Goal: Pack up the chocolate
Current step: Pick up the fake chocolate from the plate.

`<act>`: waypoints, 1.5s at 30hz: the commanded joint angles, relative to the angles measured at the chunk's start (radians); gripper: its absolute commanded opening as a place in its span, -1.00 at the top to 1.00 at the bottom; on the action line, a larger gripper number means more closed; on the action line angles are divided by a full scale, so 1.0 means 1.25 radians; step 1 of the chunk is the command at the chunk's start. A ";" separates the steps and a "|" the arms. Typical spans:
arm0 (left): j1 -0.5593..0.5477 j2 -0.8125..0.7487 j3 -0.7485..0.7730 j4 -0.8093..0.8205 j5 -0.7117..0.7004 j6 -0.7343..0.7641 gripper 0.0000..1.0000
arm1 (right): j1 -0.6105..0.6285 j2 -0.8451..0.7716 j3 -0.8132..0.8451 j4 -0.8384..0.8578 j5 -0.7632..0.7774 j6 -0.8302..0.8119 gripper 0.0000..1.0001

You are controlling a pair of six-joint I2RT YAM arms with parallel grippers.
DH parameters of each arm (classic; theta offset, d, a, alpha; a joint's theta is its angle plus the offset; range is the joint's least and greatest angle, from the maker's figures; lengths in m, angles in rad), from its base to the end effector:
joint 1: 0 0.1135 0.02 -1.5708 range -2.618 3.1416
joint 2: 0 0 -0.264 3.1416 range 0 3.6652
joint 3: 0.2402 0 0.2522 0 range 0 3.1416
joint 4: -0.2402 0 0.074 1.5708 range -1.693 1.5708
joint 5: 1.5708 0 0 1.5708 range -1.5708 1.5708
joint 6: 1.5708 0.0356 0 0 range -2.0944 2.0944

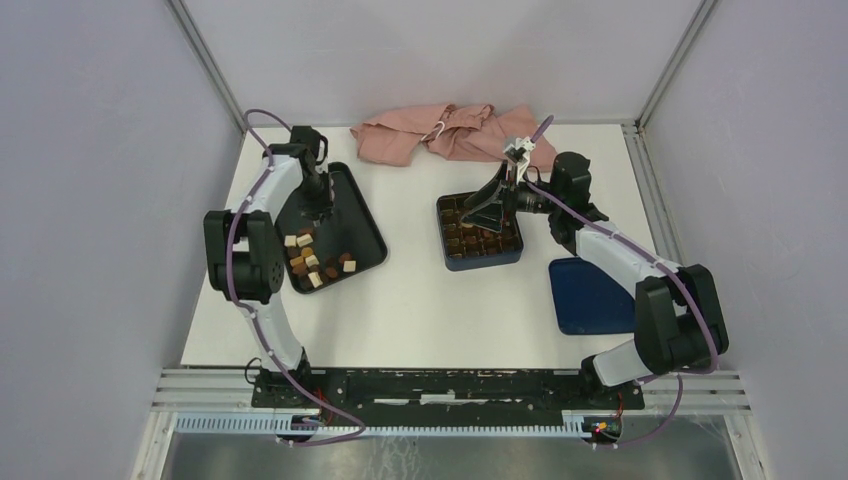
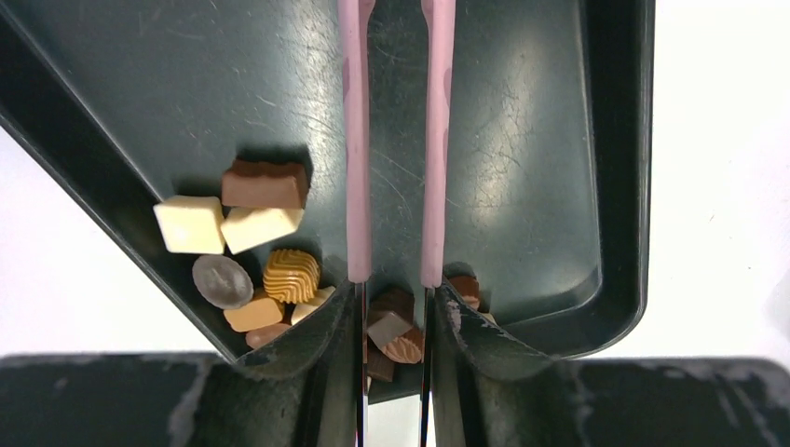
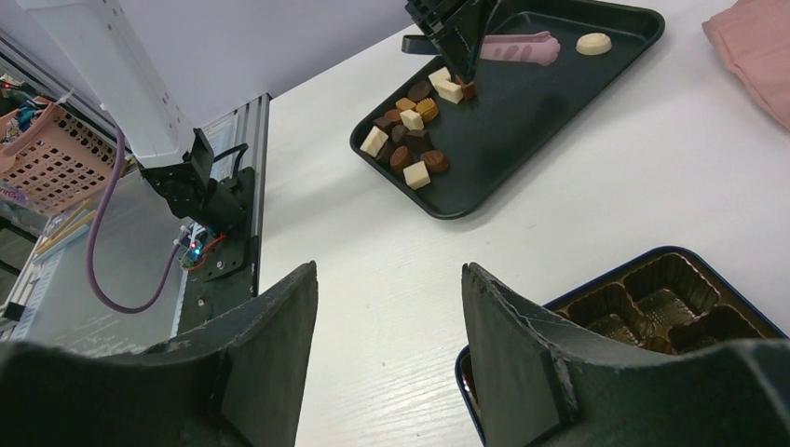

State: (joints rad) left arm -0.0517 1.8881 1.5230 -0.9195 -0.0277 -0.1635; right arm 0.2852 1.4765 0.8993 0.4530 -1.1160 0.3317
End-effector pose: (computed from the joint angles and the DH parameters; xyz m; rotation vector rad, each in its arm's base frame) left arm 0.3831 -0.0188 0.2278 -0.1651 2.8493 -0.0049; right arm 0.3001 0.1213 0.2818 -0.8432 1.6180 1.3787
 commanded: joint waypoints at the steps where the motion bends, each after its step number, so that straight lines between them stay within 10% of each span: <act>1: 0.018 0.041 0.087 -0.034 -0.025 0.058 0.29 | -0.004 0.009 0.031 0.024 0.003 -0.008 -0.27; 45: 0.081 0.240 0.312 -0.091 0.099 0.095 0.14 | -0.003 0.032 0.012 0.082 0.000 0.046 -0.27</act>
State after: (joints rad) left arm 0.0502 2.1571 1.8503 -1.0275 0.1028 -0.1249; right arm 0.2852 1.5181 0.8993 0.5083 -1.1160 0.3794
